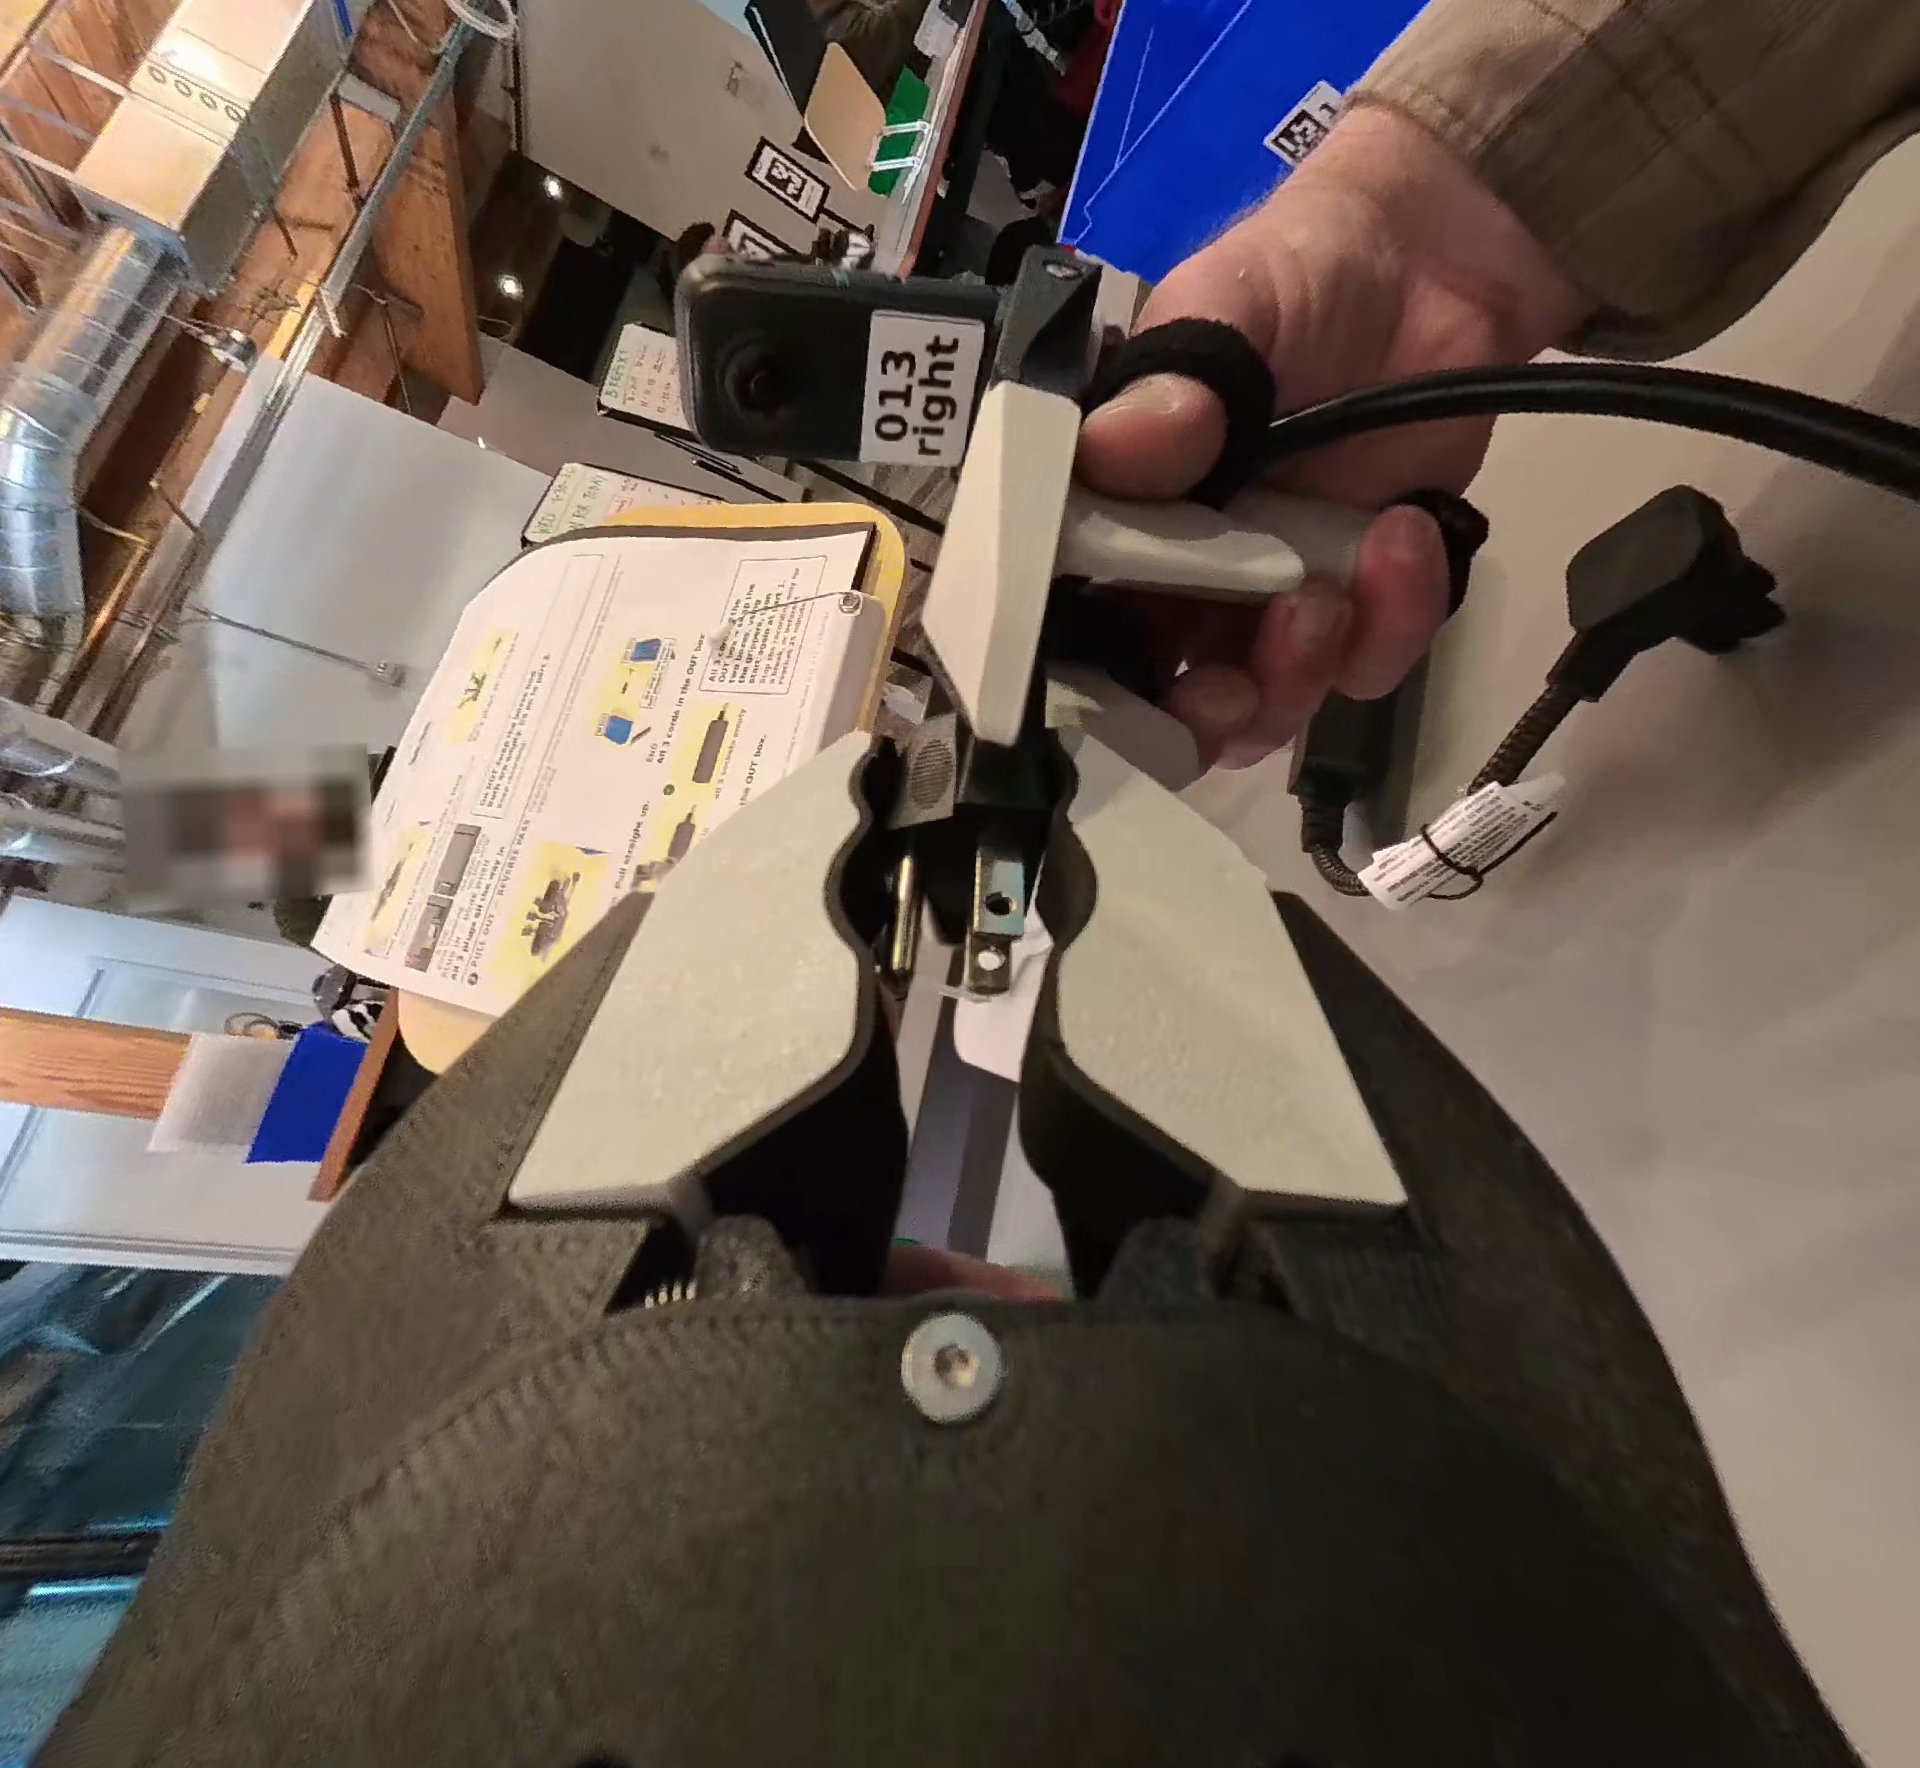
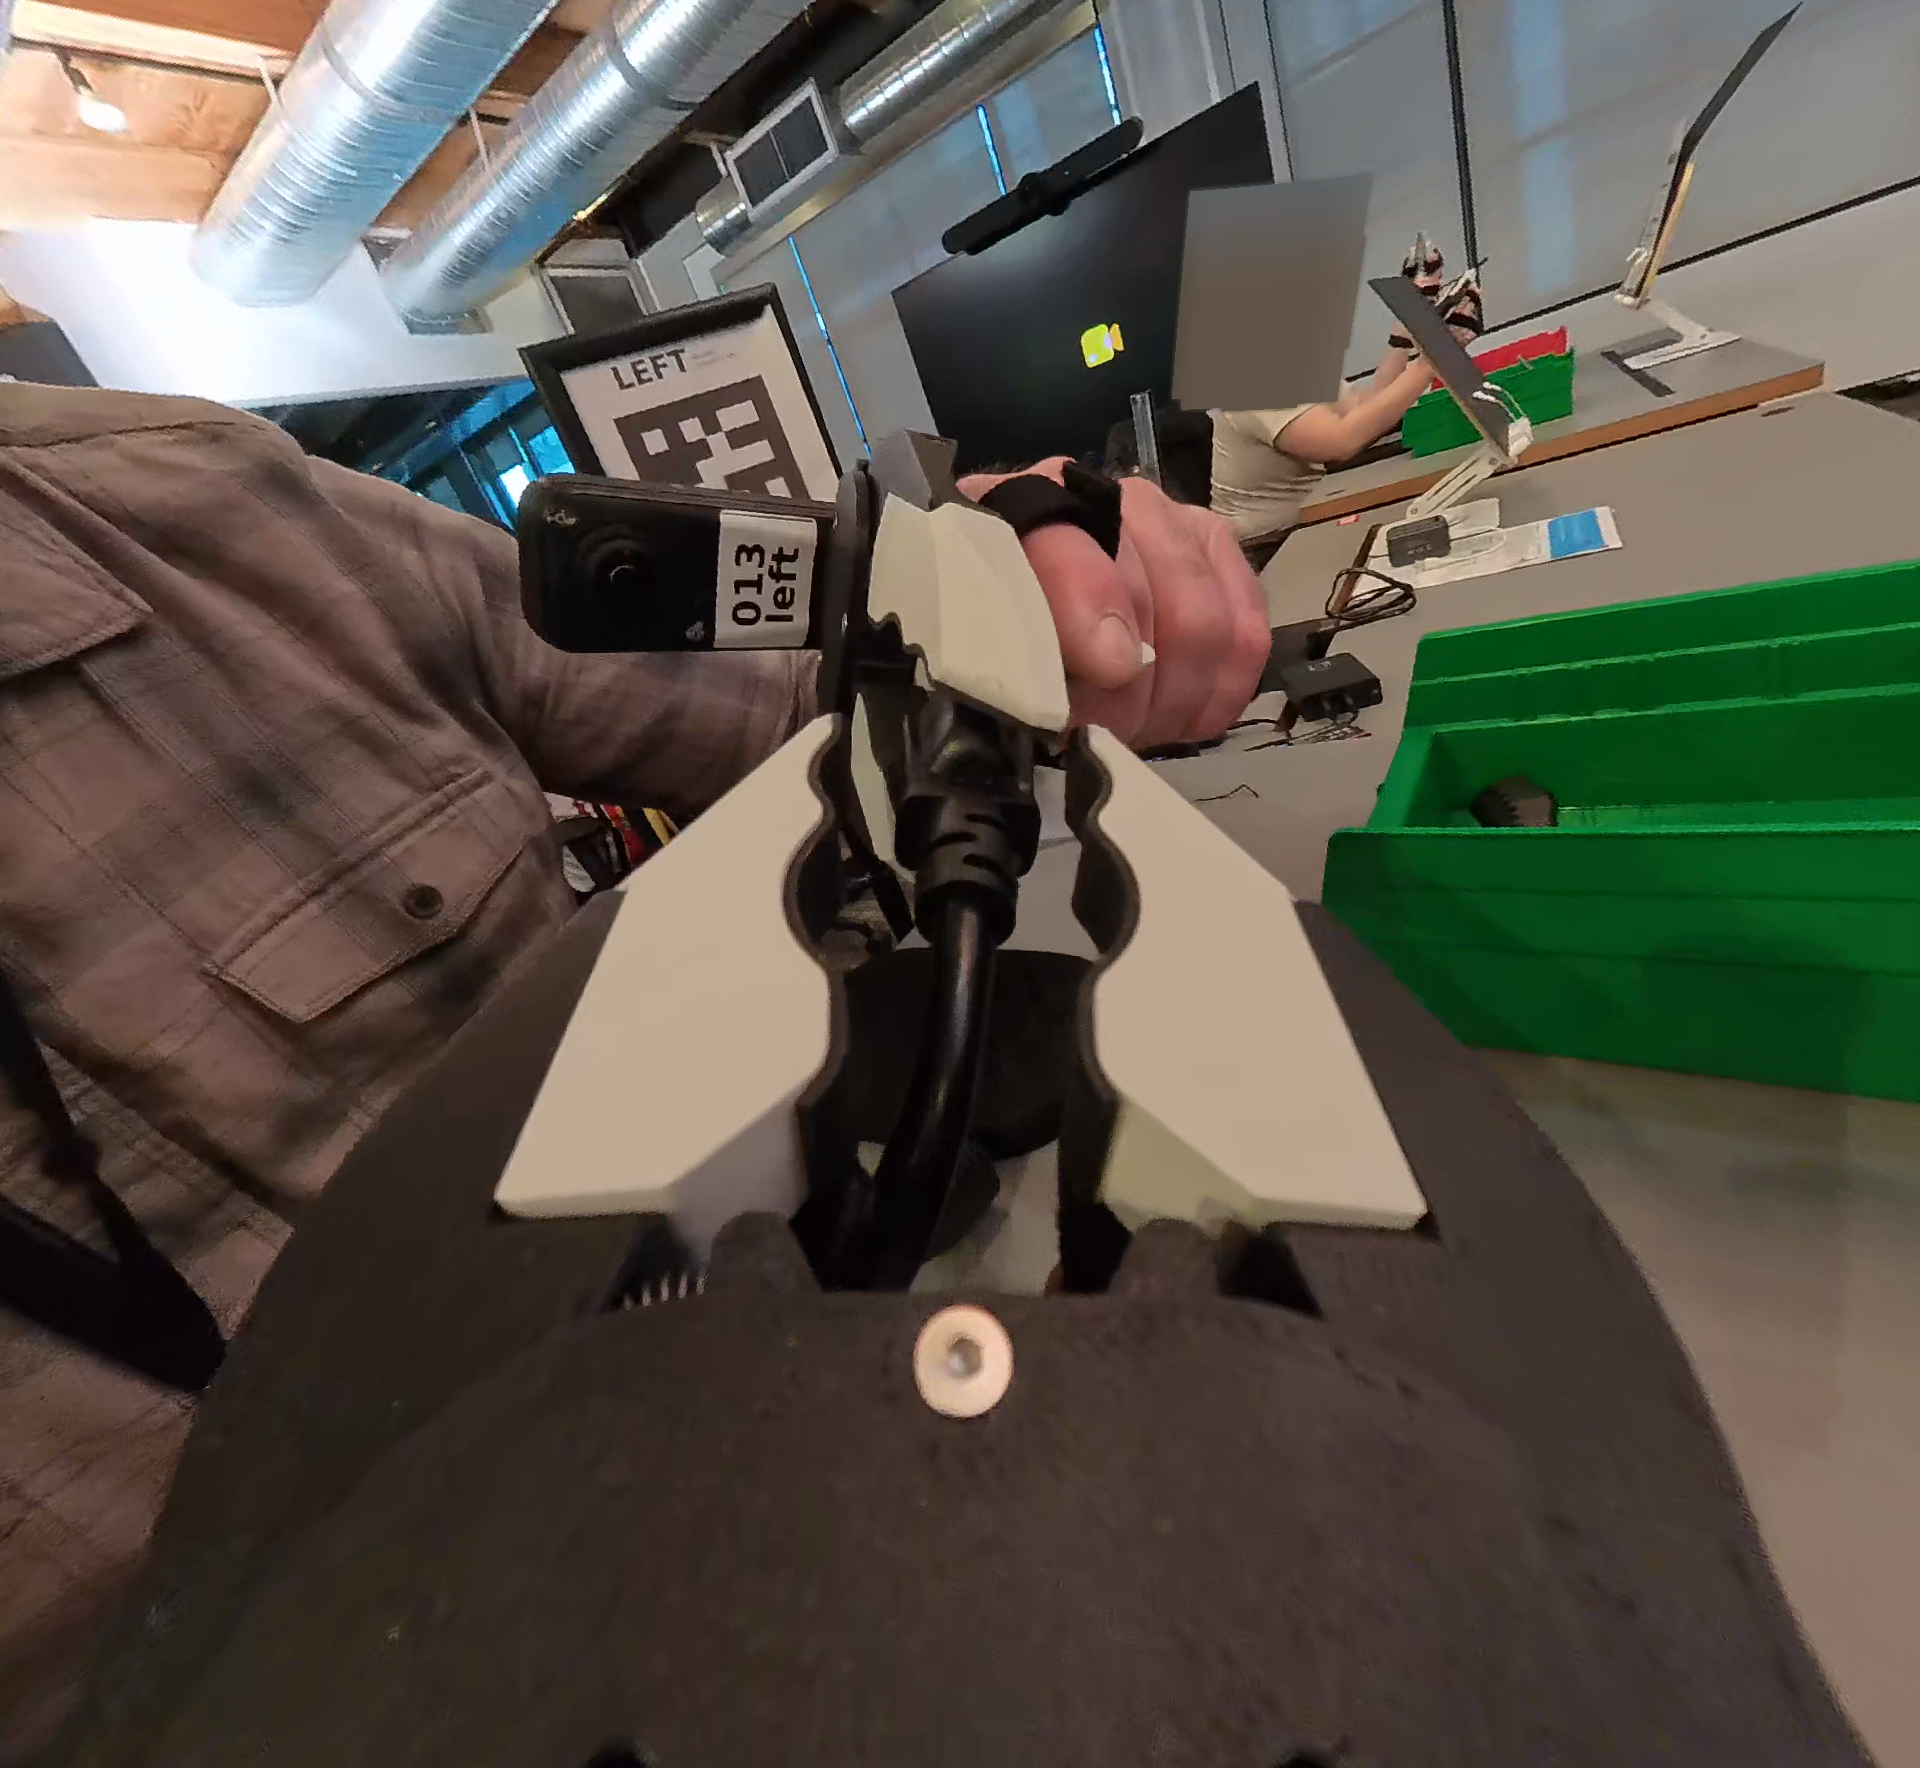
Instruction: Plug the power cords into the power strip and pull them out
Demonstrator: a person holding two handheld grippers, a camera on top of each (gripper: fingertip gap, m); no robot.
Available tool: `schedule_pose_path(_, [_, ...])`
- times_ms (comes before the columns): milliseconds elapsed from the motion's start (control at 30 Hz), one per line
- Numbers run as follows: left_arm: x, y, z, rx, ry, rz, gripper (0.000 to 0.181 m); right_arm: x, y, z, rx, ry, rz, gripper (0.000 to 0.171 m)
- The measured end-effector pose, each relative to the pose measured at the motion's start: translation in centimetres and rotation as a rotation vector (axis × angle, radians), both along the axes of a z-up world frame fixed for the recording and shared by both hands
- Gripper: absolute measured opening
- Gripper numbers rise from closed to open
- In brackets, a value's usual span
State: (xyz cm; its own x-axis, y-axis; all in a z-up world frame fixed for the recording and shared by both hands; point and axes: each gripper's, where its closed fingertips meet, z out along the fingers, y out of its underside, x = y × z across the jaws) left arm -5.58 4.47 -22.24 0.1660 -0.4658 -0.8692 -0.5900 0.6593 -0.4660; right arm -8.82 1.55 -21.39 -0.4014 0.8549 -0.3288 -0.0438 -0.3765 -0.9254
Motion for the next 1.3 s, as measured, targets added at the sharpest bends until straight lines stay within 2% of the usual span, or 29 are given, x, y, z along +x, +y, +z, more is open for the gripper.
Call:
schedule_pose_path(167, [0.0, 0.0, 0.0, 0.021, -0.033, 0.027, 0.024, -0.2, -0.1, -0.5, -0.034, -0.028, 0.021, 0.037])
schedule_pose_path(300, [-0.1, 0.4, 0.1, 0.007, -0.084, 0.059, 0.024, -0.2, 0.4, -0.1, -0.023, -0.008, -0.018, 0.023])
schedule_pose_path(500, [0.2, 0.4, 0.1, -0.02, -0.141, 0.071, 0.024, 0.0, 0.4, -0.2, 0.03, -0.019, -0.042, 0.023])
schedule_pose_path(667, [0.3, 1.1, -0.1, -0.027, -0.105, 0.1, 0.026, 0.2, 1.3, -0.3, 0.081, -0.055, -0.116, 0.023])
schedule_pose_path(733, [0.5, 0.8, 0.5, -0.029, -0.116, 0.068, 0.028, 0.6, 1.2, 0.2, 0.088, -0.047, -0.116, 0.023])
schedule_pose_path(833, [-0.1, 0.8, 1.7, -0.052, -0.123, 0.053, 0.041, 1.6, 1.6, 1.1, 0.104, -0.044, -0.141, 0.023])
schedule_pose_path(933, [-1.5, 1.4, 3.5, -0.084, -0.167, 0.062, 0.04, 3.5, 2.3, 2.5, 0.128, -0.037, -0.187, 0.023])
schedule_pose_path(1000, [-2.4, 2.3, 4.5, -0.168, -0.216, 0.067, 0.038, 4.8, 2.7, 3.5, 0.145, -0.039, -0.218, 0.023])
schedule_pose_path(1100, [-1.9, 3.9, 4.0, -0.273, -0.195, 0.067, 0.038, 7.0, 2.9, 4.9, 0.181, -0.053, -0.256, 0.023])
schedule_pose_path(1300, [3.6, 6.2, -2.2, -0.592, 0.001, -0.016, 0.039, 11.8, 2.1, 8.3, 0.245, -0.03, -0.317, 0.023])
